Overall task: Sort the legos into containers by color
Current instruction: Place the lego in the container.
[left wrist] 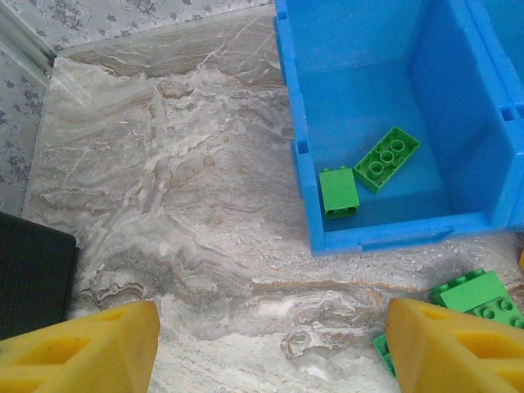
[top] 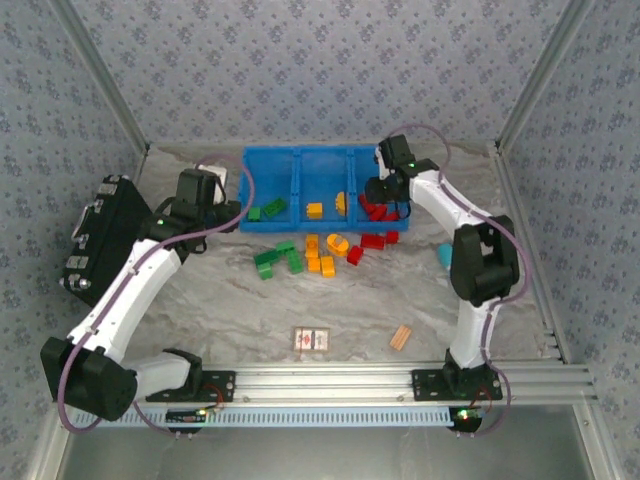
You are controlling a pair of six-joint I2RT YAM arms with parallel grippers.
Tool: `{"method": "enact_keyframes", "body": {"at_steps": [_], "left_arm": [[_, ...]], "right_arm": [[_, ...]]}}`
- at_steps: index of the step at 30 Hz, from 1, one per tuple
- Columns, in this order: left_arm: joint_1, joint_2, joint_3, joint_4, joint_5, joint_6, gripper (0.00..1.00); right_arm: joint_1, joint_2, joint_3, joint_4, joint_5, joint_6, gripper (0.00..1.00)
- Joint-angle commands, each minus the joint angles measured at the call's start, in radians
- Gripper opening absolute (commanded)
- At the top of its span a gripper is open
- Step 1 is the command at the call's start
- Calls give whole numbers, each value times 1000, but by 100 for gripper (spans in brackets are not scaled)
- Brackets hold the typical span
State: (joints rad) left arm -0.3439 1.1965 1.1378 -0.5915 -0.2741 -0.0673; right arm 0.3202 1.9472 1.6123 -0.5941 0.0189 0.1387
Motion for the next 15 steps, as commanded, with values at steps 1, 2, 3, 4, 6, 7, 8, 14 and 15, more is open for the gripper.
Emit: {"method": "enact_keyframes", "body": {"at_steps": [1,2,3,4,6,7,8,14,15], "left_arm": [[6,-30,12,-9,6,19,73],[6,-38,7,-5,11,17,73],[6,-48,-3,5,22,15,73],[6,-61,-9,14,35,10,73],[5,-84,-17,24,60,5,73],[6,-94,-18,22,74,1,73],[6,-101,-19,17,78,-3,73],[5,-178,-104,6,164,-91,74],[5,-195,-133,17,182,-121,74]], "right_arm": [[11,56,95,-44,-9,-25,52],[14,73,113,-53,-12,-29,52],[16,88,131,-62,-13,-33,52],[20,102,146,-65,-13,-37,52],[21,123,165,-74,-13,-39,53],[22,134,173,-76,-12,-40,54],[24,139,174,-76,-13,-39,55],[25,153,170,-64,-10,-33,62],[26,152,168,-62,-10,-31,63]]}}
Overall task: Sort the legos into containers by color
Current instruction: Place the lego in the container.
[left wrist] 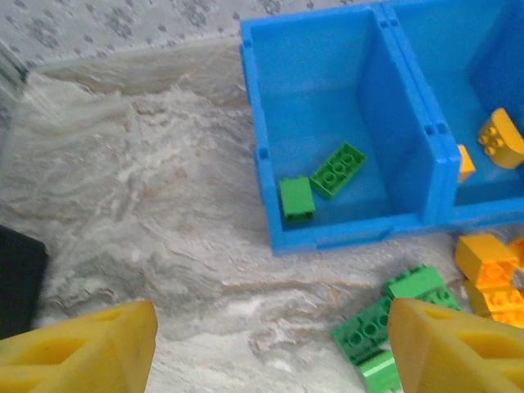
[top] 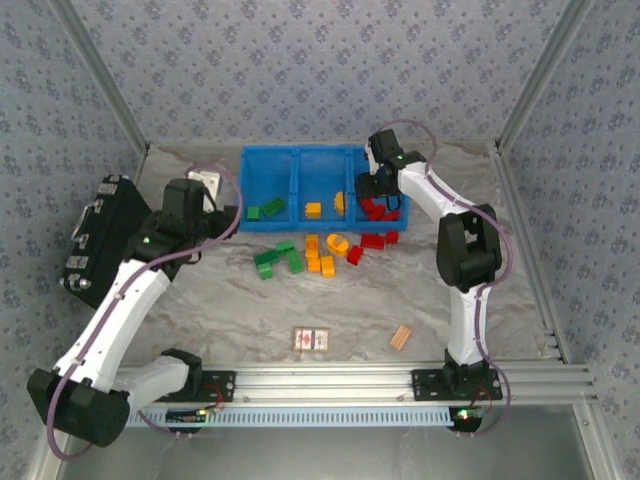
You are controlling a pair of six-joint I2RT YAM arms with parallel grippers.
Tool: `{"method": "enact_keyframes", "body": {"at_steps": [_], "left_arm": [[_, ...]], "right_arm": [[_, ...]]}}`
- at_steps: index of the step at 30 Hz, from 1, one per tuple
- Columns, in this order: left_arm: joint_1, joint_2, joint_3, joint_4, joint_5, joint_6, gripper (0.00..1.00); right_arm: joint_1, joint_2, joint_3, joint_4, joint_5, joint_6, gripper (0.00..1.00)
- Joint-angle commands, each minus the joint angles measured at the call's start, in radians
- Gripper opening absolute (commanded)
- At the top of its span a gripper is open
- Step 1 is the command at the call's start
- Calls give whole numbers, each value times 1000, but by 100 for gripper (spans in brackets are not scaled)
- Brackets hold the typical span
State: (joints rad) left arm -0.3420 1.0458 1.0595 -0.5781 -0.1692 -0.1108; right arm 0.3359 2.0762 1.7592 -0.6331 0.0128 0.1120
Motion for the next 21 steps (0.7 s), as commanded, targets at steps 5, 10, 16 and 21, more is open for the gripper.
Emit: {"method": "enact_keyframes", "body": {"at_steps": [5,10,16,21], "left_arm": [[1,-76,-159,-9,109,-192,75],[-17,-84,-239,15,90,-219,75],[-49,-25,-276,37,94,-238,74],[-109,13,-327,94,74,-277,75]], "right_arm": [[14,11,15,-23,-1,-5,67],[14,-6,6,-25,-2,-12,68],[13,-35,-18,-24,-7,-15,75],[7,-56,-40,-15,-5,-16,81]]}}
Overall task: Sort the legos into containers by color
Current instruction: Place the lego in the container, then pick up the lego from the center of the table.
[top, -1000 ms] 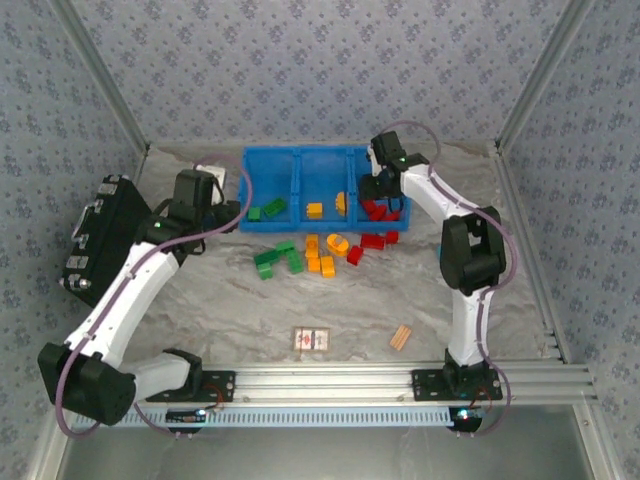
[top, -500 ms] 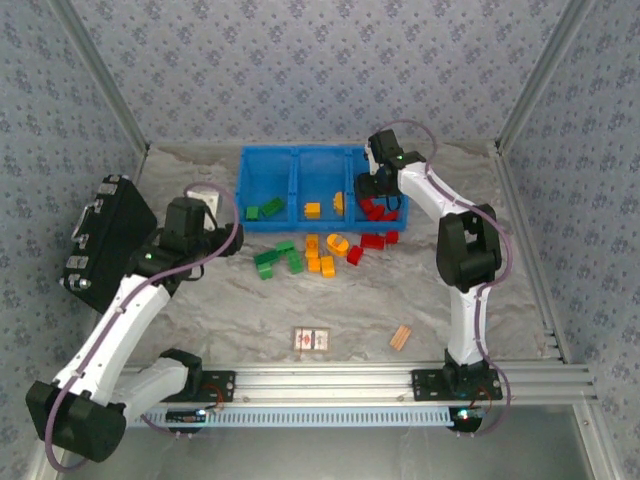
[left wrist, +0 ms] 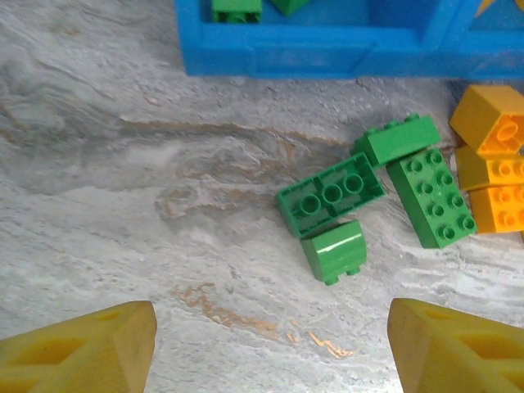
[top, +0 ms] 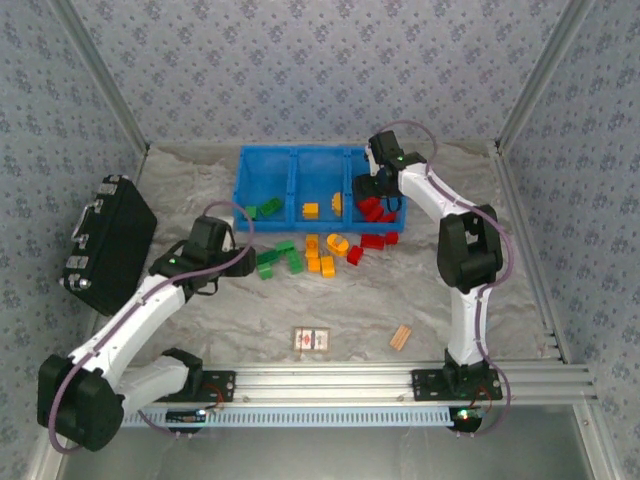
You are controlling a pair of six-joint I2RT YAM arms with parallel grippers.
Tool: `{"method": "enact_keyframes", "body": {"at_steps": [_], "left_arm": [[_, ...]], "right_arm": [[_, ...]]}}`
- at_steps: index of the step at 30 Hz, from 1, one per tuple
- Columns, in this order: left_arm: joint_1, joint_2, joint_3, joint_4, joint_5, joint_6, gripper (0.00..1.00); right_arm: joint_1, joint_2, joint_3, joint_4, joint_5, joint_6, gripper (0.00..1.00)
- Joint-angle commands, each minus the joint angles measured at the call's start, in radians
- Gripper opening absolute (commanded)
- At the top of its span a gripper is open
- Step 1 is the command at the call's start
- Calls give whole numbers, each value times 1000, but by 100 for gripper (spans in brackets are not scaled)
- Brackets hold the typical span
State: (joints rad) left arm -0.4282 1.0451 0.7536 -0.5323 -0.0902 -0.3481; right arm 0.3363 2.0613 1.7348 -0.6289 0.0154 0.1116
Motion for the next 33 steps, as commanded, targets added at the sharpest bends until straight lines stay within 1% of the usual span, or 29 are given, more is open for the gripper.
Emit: {"method": "enact_keyframes", "body": {"at_steps": [1,8,14,19,28,33], "left_arm": [[-32,24,-27,56,-7,-49,74],[-115,112,-49,107,-32,-102,75],[-158,190,-56,162,-39,-143,74],[-172,268,-55,201,-40,-162,69],[-185,414,-44,281,-53,-177,68],[-185,465,-45,303,-67,-180,61]], "right_arm": [[6,-44,-15,-21,-9,-16,81],[6,-87,-24,-25,-9,-24,81],[8,-143,-54,-15,-18,-23,81],[8,-188,-90,-8,-23,-31,81],[3,-266,-162,-4,-17,-47,81],[4,-292,-229,13,-25,-61,81]]}}
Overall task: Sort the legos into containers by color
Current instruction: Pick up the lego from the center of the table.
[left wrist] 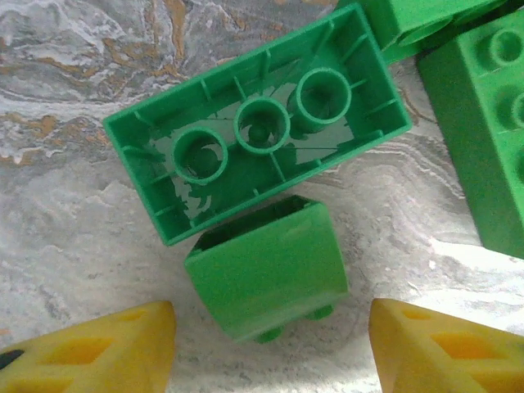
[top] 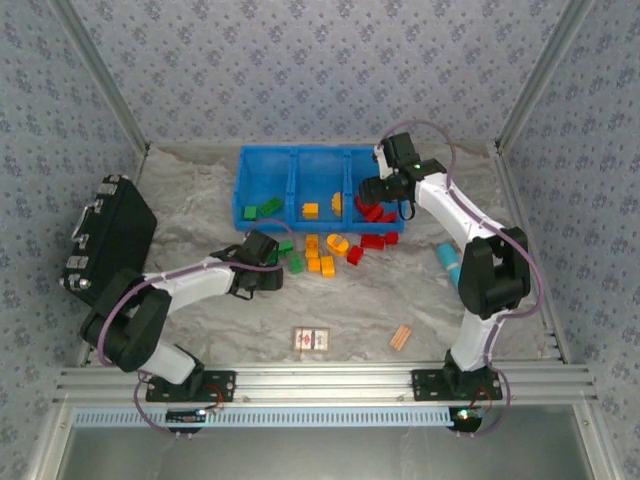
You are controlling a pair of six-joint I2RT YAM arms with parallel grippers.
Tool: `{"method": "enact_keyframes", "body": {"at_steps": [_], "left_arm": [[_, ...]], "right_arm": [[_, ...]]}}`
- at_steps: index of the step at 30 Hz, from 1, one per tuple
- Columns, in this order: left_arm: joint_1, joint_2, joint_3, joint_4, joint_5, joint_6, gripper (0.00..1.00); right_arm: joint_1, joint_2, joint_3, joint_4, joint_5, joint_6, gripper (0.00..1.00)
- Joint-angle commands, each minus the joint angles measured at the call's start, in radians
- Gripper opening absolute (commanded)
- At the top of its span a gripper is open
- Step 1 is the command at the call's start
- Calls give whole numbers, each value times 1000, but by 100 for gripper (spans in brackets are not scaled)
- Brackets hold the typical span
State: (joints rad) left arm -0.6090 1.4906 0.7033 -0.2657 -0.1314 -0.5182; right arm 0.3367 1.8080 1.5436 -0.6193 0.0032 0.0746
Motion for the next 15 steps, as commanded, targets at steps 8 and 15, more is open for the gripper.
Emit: {"method": "enact_keyframes", "body": {"at_steps": [8,15], "left_arm": [[-4,59,19,50,-45,4,47],[-9,20,38,-8,-9,37,38]], "right_arm": [[42,-131,-196,44,-5,-30,80],[108,-219,-342,102,-29,30,79]]}}
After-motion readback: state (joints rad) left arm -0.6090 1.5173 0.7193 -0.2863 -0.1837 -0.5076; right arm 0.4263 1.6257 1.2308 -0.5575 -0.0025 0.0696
